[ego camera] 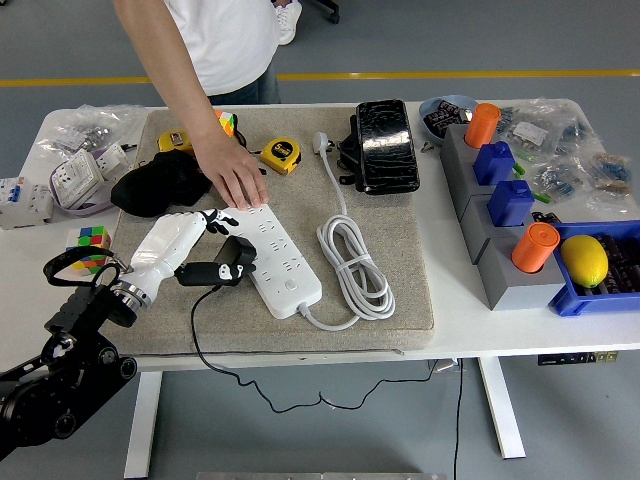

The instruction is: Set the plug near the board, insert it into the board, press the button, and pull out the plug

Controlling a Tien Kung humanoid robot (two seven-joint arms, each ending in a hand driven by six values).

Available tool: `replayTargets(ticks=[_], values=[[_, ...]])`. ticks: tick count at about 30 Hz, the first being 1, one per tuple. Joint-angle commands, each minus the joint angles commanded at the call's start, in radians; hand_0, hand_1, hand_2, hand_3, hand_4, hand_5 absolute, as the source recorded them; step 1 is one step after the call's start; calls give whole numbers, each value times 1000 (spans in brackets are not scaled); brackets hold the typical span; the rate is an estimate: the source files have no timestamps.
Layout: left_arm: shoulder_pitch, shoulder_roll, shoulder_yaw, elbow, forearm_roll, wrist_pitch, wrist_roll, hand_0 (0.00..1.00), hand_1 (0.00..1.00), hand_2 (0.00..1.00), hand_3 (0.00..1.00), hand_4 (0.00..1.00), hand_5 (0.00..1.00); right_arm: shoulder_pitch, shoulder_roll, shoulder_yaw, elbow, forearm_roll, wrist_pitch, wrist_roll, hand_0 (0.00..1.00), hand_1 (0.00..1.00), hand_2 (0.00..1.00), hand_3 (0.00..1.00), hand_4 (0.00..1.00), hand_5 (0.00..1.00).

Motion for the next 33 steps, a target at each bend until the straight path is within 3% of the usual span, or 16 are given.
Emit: replayTargets(ticks=[1, 2, 7, 8, 10, 17, 33], values=[[11, 3, -6, -13, -9, 11, -12, 499, 619, 625, 699, 998, 650, 0, 0, 0, 0, 0, 0, 0, 473, 584, 542, 508, 852, 357], [25, 9, -11, -30, -22, 30, -34, 579, 664, 676, 700, 998, 595, 0, 1, 2, 0, 0, 0, 0, 475, 584, 542, 508, 851, 355], [76, 25, -14, -70, -45, 98, -118, 579, 664, 676, 700, 998, 595, -2, 2, 7, -1, -1, 0, 1, 475, 584, 542, 508, 851, 355], [88, 25, -16, -70, -43, 110, -132, 752, 783, 782, 745, 998, 604, -2, 3, 7, -2, -1, 0, 1, 473, 583, 542, 508, 851, 354], [105, 25, -24, -68, -33, 119, -138, 752, 783, 782, 745, 998, 604, -1, 4, 8, -2, -3, 0, 1, 473, 583, 542, 508, 851, 354], [140, 39, -18, -65, -23, 108, -141, 766, 801, 792, 752, 998, 613, -2, 5, 22, 1, -18, 0, 4, 474, 582, 542, 508, 849, 352], [125, 35, 14, -45, -4, 93, -111, 770, 811, 797, 754, 998, 622, 1, 3, 18, 2, -20, 0, 4, 470, 581, 542, 507, 848, 351]])
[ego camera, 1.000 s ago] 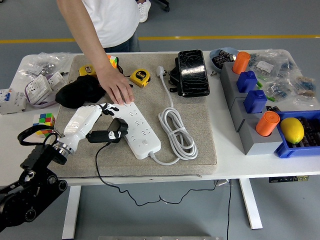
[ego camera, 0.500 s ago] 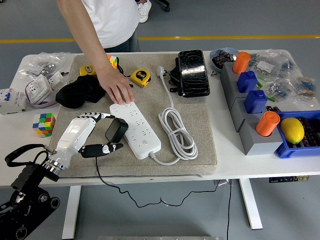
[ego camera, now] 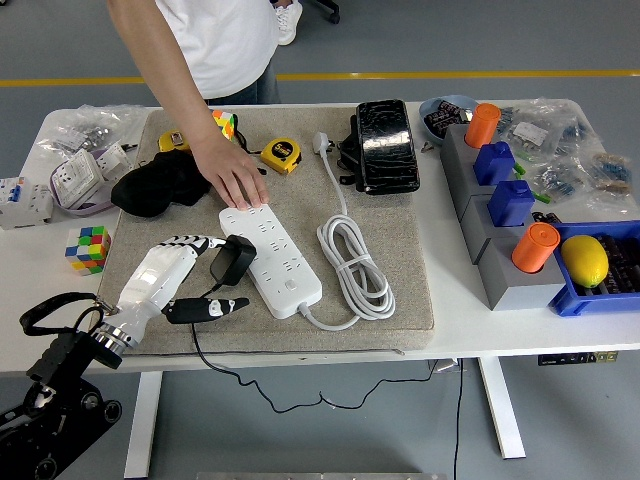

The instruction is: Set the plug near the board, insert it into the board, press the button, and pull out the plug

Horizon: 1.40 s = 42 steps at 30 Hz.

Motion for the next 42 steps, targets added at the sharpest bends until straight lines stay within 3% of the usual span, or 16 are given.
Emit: replayTargets(ticks=[23, 34, 42], values=[[-95, -38, 76, 25, -5, -36, 39, 776, 807, 785, 746, 998, 630, -4, -1, 2, 0, 0, 1, 1, 475, 582, 540, 507, 847, 351], [-109, -43, 67, 27, -23, -60, 66, 769, 803, 783, 745, 998, 631, -3, 0, 11, -1, 0, 0, 2, 471, 581, 540, 507, 848, 352], [-87, -24, 32, -48, -63, -75, 61, 744, 779, 772, 737, 998, 635, -4, 1, 17, 0, -3, -2, 6, 467, 581, 540, 507, 848, 352]])
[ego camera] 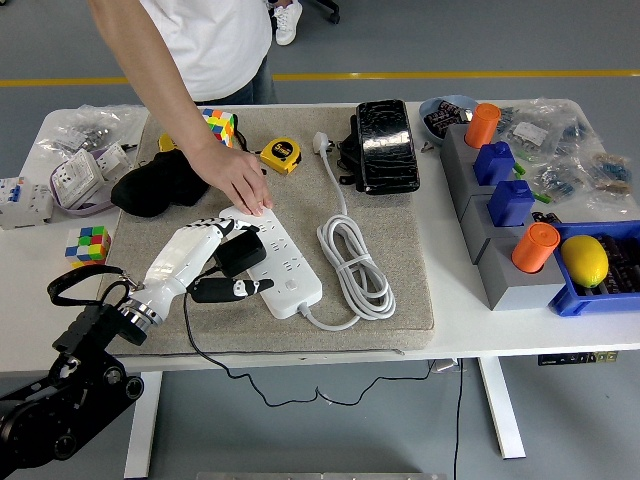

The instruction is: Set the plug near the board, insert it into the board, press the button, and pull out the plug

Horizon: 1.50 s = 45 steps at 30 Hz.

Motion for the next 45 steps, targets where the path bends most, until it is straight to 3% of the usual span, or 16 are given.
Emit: replayTargets(ticks=[5, 6, 11, 12, 17, 18, 23, 24, 29, 30, 45], values=[[17, 19, -27, -111, -43, -20, 4, 744, 779, 772, 737, 998, 635, 0, 0, 0, 1, -1, 0, 0, 467, 581, 540, 507, 848, 352], [21, 25, -31, -138, -61, -34, 12, 504, 614, 637, 730, 998, 623, 0, 0, 0, 1, -1, 0, 0, 472, 580, 539, 508, 847, 352], [28, 49, -41, -294, -159, -135, 98, 504, 614, 637, 730, 998, 623, -1, -1, 1, 1, -1, 1, -1, 472, 580, 539, 508, 847, 352], [28, 52, -42, -325, -180, -161, 123, 213, 287, 377, 699, 919, 370, -1, -1, 1, 1, -1, 1, -1, 472, 580, 539, 509, 848, 352], [24, 59, -40, -426, -196, -292, 249, 213, 287, 377, 699, 919, 370, -1, 0, 1, 1, -3, 2, -2, 472, 580, 539, 509, 848, 352], [21, 60, -38, -441, -190, -330, 284, 108, 153, 246, 711, 667, 89, -1, 0, 1, 1, -3, 2, -3, 472, 581, 540, 508, 847, 351], [7, 55, -22, -458, -161, -477, 423, 108, 153, 246, 711, 667, 89, -2, -1, -2, 1, -3, 2, -4, 472, 581, 540, 508, 847, 351], [5, 53, -19, -457, -158, -492, 437, 61, 99, 158, 866, 769, 2, -2, 0, -2, 1, -3, 2, -4, 472, 580, 534, 508, 847, 351], [-16, 41, 5, -436, -128, -589, 546, 61, 99, 158, 866, 769, 2, -1, 0, -1, 1, -2, 2, -4, 472, 580, 534, 508, 847, 351], [-18, 40, 8, -433, -126, -598, 557, 58, 100, 160, 909, 780, 2, -1, 0, 0, 2, -3, 2, -4, 474, 581, 532, 508, 847, 351], [-25, 32, 26, -382, -96, -644, 606, 60, 97, 163, 893, 785, 2, 1, -2, -4, 1, -1, 2, -2, 470, 580, 530, 508, 847, 351]])
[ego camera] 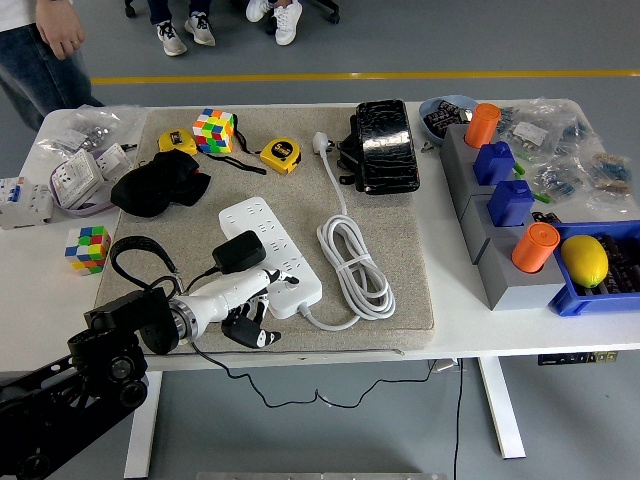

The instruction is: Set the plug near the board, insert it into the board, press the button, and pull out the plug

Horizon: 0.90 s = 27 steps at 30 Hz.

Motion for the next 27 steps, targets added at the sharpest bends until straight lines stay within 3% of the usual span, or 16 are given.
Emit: replayTargets(ticks=[14, 17, 20, 21, 26, 27], values=[[2, 3, 6, 27, -2, -21, 12, 60, 99, 164, 865, 788, 2, 1, -2, -4, 0, -1, 0, 1, 472, 579, 528, 508, 847, 351], [12, 8, -17, 6, -46, 16, -38, 62, 102, 170, 838, 769, 2, -1, -2, -3, 0, -2, -1, 1, 471, 579, 528, 508, 847, 351], [20, 11, -45, -4, -134, 69, -124, 62, 102, 170, 838, 769, 2, -2, -1, -1, 0, -2, -1, 1, 471, 579, 528, 508, 847, 351], [24, 13, -58, 0, -171, 92, -157, 72, 70, 180, 615, 747, 102, -3, 0, 0, 0, -3, -1, 1, 471, 580, 528, 509, 848, 350], [30, 8, -73, 55, -332, 210, -313, 72, 70, 180, 615, 747, 102, -2, 3, 4, 0, -5, -1, 1, 471, 580, 528, 509, 848, 350], [30, 7, -67, 72, -369, 246, -349, 147, 112, 196, 431, 887, 267, -1, 3, 2, -1, -2, -1, 0, 468, 580, 528, 508, 848, 351]])
